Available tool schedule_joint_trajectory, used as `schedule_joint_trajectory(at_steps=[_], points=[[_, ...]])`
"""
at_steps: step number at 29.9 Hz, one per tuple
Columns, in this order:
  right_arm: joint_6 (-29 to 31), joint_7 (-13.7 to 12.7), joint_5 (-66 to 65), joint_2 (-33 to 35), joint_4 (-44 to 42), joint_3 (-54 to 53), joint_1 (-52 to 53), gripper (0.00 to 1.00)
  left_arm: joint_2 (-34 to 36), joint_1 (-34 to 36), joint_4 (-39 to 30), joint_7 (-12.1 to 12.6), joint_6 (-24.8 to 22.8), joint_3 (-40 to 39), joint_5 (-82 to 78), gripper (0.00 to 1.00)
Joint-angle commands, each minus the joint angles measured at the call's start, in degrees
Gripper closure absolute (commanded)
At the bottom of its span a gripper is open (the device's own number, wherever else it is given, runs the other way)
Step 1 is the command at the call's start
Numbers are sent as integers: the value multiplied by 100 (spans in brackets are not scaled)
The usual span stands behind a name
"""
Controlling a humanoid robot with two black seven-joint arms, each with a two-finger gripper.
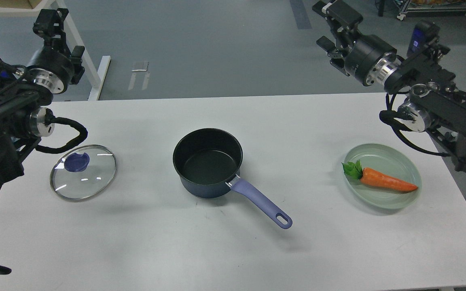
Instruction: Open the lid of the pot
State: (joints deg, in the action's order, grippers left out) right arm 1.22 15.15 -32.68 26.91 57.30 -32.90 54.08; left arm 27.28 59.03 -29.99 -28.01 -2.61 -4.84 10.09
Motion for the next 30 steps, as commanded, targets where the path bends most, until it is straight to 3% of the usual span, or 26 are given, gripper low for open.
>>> schedule_joint_trajectory(at_steps=[1, 14, 22, 30], points=[[-8, 32, 200, -221, -70, -830, -476, 1, -161, -102, 169, 1, -187, -96, 598, 0], [89, 23, 3935, -871, -983, -1455, -943, 0, -461, -832, 116, 1, -1066, -1432, 758, 0], [212, -30, 4376, -1188, -1142, -1992, -1083, 0, -619, -884, 73, 1, -1259, -1599, 854, 0], [221, 6, 4384, -1188, -1125, -1983, -1417, 0, -575, -893, -130, 1, -1005, -1652, 881, 0]])
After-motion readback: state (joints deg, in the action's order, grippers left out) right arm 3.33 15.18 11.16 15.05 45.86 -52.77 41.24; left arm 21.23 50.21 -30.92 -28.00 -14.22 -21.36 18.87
